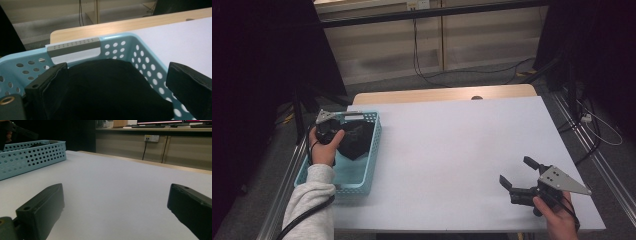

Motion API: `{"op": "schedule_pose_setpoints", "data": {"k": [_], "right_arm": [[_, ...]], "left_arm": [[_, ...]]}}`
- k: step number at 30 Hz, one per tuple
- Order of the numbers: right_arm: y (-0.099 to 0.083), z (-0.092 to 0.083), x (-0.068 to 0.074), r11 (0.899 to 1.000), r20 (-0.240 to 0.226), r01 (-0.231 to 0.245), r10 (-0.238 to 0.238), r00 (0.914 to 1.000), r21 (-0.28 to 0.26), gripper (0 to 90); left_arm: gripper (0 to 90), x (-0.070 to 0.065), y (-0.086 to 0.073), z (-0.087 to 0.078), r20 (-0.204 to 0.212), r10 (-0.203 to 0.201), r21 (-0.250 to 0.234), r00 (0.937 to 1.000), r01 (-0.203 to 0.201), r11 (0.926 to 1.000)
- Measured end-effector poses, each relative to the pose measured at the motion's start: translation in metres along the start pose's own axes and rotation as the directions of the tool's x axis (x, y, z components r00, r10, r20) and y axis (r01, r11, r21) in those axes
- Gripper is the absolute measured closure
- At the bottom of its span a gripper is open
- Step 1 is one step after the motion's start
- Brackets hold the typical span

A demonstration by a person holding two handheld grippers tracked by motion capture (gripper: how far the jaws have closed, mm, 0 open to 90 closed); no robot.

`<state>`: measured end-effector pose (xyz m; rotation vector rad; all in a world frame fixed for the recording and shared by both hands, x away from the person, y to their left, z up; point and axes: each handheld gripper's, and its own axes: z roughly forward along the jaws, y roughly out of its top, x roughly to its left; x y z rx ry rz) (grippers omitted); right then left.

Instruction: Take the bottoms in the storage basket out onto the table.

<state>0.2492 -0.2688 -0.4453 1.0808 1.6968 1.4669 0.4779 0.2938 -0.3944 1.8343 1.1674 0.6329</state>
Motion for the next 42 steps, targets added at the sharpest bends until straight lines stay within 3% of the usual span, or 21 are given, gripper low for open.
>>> {"op": "schedule_pose_setpoints", "data": {"k": [10, 18, 22, 24, 29, 33, 35, 38, 42], "right_arm": [[0.000, -0.001, 0.001, 1.000, 0.007, 0.000, 0.000, 1.0000, -0.001, 0.3], [0.000, -0.001, 0.001, 1.000, 0.010, 0.002, -0.002, 0.9999, 0.003, 0.3], [0.000, -0.001, 0.001, 1.000, 0.010, 0.011, -0.011, 0.9999, 0.007, 0.3], [0.000, 0.000, 0.001, 1.000, 0.006, 0.010, -0.010, 0.9999, 0.008, 0.3], [-0.001, 0.001, 0.003, 1.000, 0.006, 0.008, -0.008, 0.9999, 0.009, 0.3], [-0.001, 0.001, 0.004, 1.000, 0.000, 0.014, -0.014, 0.9999, 0.014, 0.3], [-0.001, 0.002, 0.004, 1.000, -0.002, 0.017, -0.017, 0.9999, 0.013, 0.3], [-0.001, 0.002, 0.004, 1.000, -0.003, 0.012, -0.012, 0.9999, 0.018, 0.4], [-0.001, 0.001, 0.005, 1.000, -0.013, 0.019, -0.019, 0.9997, 0.019, 0.5]], "left_arm": [[5.0, 0.007, -0.009, 0.027, -0.043, -0.023, 0.098, 0.9988, 0.027, 0.9949], [2.9, 0.018, -0.021, 0.040, -0.046, -0.062, 0.182, 0.9971, 0.069, 0.9809], [1.6, 0.021, -0.023, 0.044, -0.047, -0.043, 0.208, 0.9980, 0.052, 0.9768], [1.3, 0.021, -0.025, 0.047, -0.039, -0.055, 0.216, 0.9977, 0.062, 0.9743], [0.2, 0.021, -0.033, 0.052, -0.043, -0.026, 0.233, 0.9987, 0.036, 0.9718], [0.0, 0.020, -0.034, 0.053, -0.058, -0.036, 0.250, 0.9977, 0.049, 0.9669], [0.0, 0.021, -0.035, 0.053, -0.069, -0.076, 0.261, 0.9948, 0.091, 0.9611], [0.0, 0.020, -0.037, 0.054, -0.083, -0.101, 0.265, 0.9914, 0.120, 0.9568], [0.0, 0.016, -0.037, 0.056, -0.094, -0.113, 0.271, 0.9892, 0.134, 0.9531]]}}
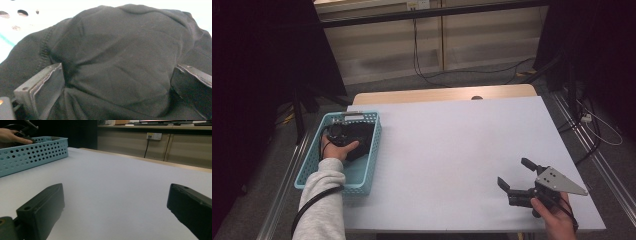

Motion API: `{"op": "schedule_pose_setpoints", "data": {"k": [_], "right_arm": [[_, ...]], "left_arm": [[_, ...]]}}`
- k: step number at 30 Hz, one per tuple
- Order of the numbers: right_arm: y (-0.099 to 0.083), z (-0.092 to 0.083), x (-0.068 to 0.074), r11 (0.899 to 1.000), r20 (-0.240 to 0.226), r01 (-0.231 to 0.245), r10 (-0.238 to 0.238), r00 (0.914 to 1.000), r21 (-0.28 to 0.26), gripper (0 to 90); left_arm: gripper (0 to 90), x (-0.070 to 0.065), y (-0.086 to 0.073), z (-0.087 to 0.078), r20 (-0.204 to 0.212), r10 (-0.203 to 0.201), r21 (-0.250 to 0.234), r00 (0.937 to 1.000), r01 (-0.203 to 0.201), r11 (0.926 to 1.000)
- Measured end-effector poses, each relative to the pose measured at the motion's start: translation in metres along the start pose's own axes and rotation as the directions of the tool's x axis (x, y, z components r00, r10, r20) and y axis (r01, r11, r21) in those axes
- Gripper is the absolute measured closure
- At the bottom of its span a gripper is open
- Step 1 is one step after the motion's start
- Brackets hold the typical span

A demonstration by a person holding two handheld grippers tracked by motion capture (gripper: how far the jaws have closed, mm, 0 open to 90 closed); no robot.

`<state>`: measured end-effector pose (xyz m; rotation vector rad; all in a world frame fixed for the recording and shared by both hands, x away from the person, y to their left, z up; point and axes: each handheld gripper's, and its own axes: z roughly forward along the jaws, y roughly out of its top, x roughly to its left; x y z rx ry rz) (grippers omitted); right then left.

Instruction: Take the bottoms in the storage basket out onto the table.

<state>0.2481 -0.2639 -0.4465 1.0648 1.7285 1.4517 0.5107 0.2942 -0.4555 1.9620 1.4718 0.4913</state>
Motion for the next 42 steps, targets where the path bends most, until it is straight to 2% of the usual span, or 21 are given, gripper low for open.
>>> {"op": "schedule_pose_setpoints", "data": {"k": [3, 5, 8, 10, 13, 19, 22, 27, 28, 30, 32, 34, 37, 39, 42], "right_arm": [[0.001, -0.001, 0.000, 1.000, -0.003, 0.002, -0.002, 1.0000, -0.006, 0.5], [0.001, -0.001, 0.000, 1.000, -0.001, 0.001, -0.001, 1.0000, -0.002, 0.5], [0.000, 0.000, -0.001, 1.000, 0.000, 0.002, -0.002, 1.0000, -0.001, 0.6], [0.001, 0.000, -0.001, 1.000, 0.002, 0.001, -0.001, 1.0000, -0.007, 0.6], [0.001, 0.000, 0.000, 1.000, 0.005, 0.002, -0.002, 1.0000, -0.004, 0.7], [0.001, 0.001, 0.001, 1.000, -0.005, 0.020, -0.019, 0.9998, 0.004, 0.6], [0.001, 0.002, 0.000, 1.000, -0.001, 0.015, -0.015, 0.9999, 0.005, 0.6], [0.002, 0.002, 0.001, 1.000, -0.007, 0.017, -0.017, 0.9998, 0.002, 0.6], [0.002, 0.002, 0.001, 1.000, -0.006, 0.017, -0.017, 0.9998, 0.002, 0.7], [0.002, 0.003, 0.001, 1.000, -0.005, 0.017, -0.017, 0.9998, 0.000, 0.7], [0.003, 0.003, 0.001, 1.000, -0.009, 0.020, -0.020, 0.9998, -0.002, 0.6], [0.003, 0.003, 0.002, 1.000, -0.011, 0.022, -0.022, 0.9997, -0.003, 0.6], [0.004, 0.003, 0.003, 1.000, -0.012, 0.024, -0.024, 0.9996, -0.008, 0.6], [0.005, 0.003, 0.003, 1.000, -0.012, 0.024, -0.024, 0.9996, -0.010, 0.6], [0.004, 0.003, 0.003, 1.000, -0.013, 0.020, -0.020, 0.9997, -0.004, 0.7]], "left_arm": [[0.0, -0.003, -0.002, 0.002, 0.037, -0.033, 0.012, 0.9988, 0.033, 0.9994], [0.0, -0.007, -0.003, 0.003, 0.060, -0.030, 0.013, 0.9977, 0.029, 0.9995], [0.1, -0.010, -0.003, 0.003, 0.052, -0.030, 0.030, 0.9982, 0.029, 0.9991], [0.1, -0.011, -0.003, 0.004, 0.047, -0.035, 0.023, 0.9983, 0.034, 0.9992], [0.1, -0.011, -0.003, 0.003, 0.050, 0.004, 0.045, 0.9987, -0.006, 0.9990], [0.4, -0.014, -0.004, 0.004, 0.049, -0.008, 0.034, 0.9988, 0.006, 0.9994], [1.1, -0.015, -0.004, 0.004, 0.052, 0.008, 0.044, 0.9986, -0.010, 0.9990], [3.9, -0.017, -0.004, 0.002, 0.049, 0.006, 0.055, 0.9988, -0.008, 0.9984], [5.1, -0.017, -0.004, 0.002, 0.052, 0.001, 0.053, 0.9987, -0.004, 0.9986], [7.7, -0.016, -0.004, 0.000, 0.060, 0.017, 0.059, 0.9981, -0.021, 0.9981], [11.1, -0.017, -0.004, -0.001, 0.068, 0.007, 0.056, 0.9977, -0.010, 0.9984], [18.7, -0.017, -0.003, -0.004, 0.096, -0.002, 0.065, 0.9954, -0.004, 0.9979], [29.7, -0.018, -0.002, -0.006, 0.112, -0.007, 0.077, 0.9937, -0.002, 0.9970], [33.7, -0.019, -0.003, -0.006, 0.117, 0.003, 0.067, 0.9931, -0.010, 0.9977], [39.7, -0.019, -0.002, -0.007, 0.142, -0.003, 0.082, 0.9898, -0.008, 0.9966]]}}
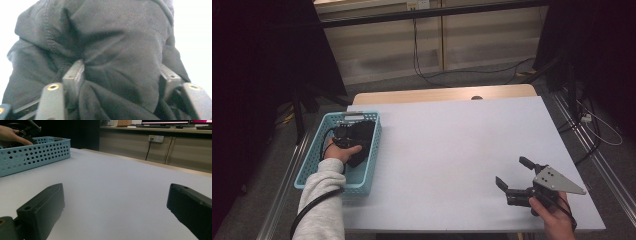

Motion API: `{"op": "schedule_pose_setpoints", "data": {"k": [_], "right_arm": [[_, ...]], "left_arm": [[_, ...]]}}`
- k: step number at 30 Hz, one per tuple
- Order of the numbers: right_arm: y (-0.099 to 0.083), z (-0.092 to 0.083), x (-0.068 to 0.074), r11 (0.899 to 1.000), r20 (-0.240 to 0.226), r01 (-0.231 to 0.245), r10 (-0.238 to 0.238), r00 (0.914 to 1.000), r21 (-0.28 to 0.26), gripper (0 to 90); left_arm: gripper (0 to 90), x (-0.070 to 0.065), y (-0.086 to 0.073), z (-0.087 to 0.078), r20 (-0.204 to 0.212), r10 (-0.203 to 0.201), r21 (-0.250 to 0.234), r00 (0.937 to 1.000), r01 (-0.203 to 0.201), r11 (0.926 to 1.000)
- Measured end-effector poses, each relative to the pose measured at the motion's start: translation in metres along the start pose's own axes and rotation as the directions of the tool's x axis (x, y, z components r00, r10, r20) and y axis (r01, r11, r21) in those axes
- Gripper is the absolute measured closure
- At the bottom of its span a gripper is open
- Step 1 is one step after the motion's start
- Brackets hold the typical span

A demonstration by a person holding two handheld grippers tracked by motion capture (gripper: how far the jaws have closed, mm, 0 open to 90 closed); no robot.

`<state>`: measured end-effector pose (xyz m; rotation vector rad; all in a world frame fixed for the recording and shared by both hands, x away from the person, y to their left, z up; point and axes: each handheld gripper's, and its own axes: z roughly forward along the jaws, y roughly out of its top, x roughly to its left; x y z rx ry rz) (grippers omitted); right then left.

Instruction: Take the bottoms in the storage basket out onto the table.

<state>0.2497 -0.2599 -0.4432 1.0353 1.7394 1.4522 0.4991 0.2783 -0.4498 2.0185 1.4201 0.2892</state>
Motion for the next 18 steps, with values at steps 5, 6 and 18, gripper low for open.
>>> {"op": "schedule_pose_setpoints", "data": {"k": [5, 6, 18], "right_arm": [[-0.0004, 0.0014, -0.0008, 1.000, -0.003, 0.001, -0.001, 1.0000, -0.001, 0.6], [-0.0005, 0.0018, -0.0011, 1.000, -0.003, 0.004, -0.004, 1.0000, 0.001, 0.6], [-0.0003, 0.0022, -0.0020, 1.000, -0.004, 0.004, -0.004, 1.0000, -0.001, 0.6]], "left_arm": [[47.8, -0.0007, 0.0013, -0.0003, 0.021, 0.000, 0.013, 0.9998, 0.000, 0.9999], [48.5, -0.0007, 0.0017, -0.0006, 0.021, 0.000, 0.017, 0.9998, 0.000, 0.9999], [59.5, -0.0014, 0.0017, -0.0014, 0.049, -0.051, 0.027, 0.9975, 0.049, 0.9984]]}}
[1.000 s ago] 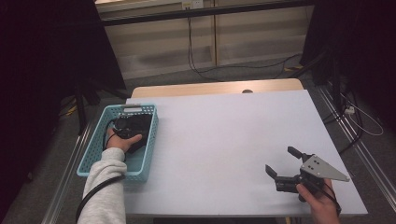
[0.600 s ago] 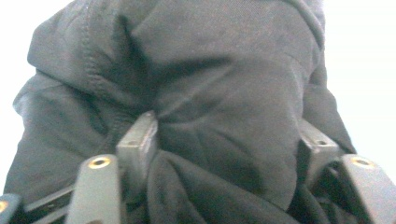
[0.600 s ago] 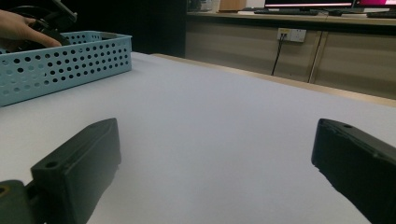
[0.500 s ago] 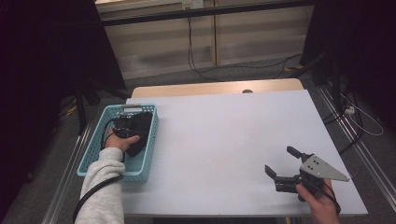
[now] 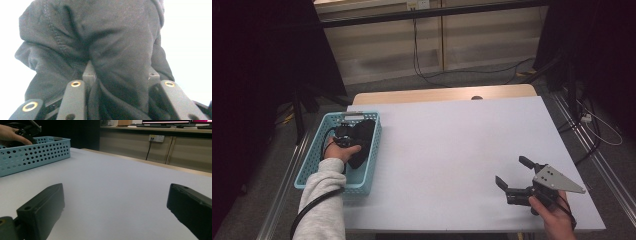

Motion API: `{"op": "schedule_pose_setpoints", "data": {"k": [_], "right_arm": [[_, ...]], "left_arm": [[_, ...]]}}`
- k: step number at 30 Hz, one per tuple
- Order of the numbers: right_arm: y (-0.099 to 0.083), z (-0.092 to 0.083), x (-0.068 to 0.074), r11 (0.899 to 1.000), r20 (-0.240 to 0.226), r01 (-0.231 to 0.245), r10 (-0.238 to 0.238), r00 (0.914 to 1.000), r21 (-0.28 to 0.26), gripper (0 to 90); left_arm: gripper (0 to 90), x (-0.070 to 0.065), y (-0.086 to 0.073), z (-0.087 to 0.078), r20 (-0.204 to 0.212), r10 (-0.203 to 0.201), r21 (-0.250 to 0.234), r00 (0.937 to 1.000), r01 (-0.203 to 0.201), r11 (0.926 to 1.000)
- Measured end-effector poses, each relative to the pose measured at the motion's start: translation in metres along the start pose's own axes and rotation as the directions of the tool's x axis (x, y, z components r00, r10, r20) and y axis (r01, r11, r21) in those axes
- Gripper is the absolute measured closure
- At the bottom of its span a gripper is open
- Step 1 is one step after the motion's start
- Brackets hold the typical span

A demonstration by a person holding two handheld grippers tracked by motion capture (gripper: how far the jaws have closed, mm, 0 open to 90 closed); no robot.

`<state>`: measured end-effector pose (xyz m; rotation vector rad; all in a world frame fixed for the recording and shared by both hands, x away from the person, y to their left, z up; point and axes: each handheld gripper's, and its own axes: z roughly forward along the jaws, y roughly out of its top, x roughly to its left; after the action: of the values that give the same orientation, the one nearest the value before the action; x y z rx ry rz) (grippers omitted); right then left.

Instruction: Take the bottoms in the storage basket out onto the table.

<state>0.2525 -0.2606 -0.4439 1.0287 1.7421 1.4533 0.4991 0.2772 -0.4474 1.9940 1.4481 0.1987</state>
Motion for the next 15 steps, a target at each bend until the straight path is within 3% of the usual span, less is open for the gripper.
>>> {"op": "schedule_pose_setpoints", "data": {"k": [4, 8, 12, 15], "right_arm": [[0.000, 0.001, 0.000, 1.000, -0.001, -0.003, 0.003, 1.0000, 0.001, 0.6], [0.000, 0.001, 0.000, 1.000, -0.002, -0.003, 0.003, 1.0000, -0.004, 0.6], [0.000, 0.000, 0.000, 1.000, 0.005, -0.007, 0.007, 1.0000, -0.004, 0.6], [0.001, -0.002, -0.001, 1.000, 0.010, -0.007, 0.008, 0.9999, -0.011, 0.6]], "left_arm": [[61.4, 0.000, 0.002, -0.002, 0.005, -0.021, 0.019, 0.9998, 0.021, 0.9996], [63.1, -0.003, 0.004, -0.004, -0.020, -0.044, 0.024, 0.9988, 0.044, 0.9987], [67.2, -0.002, 0.007, -0.013, -0.034, -0.098, 0.007, 0.9946, 0.098, 0.9951], [69.6, -0.002, 0.009, -0.018, -0.046, -0.111, -0.006, 0.9928, 0.110, 0.9939]]}}
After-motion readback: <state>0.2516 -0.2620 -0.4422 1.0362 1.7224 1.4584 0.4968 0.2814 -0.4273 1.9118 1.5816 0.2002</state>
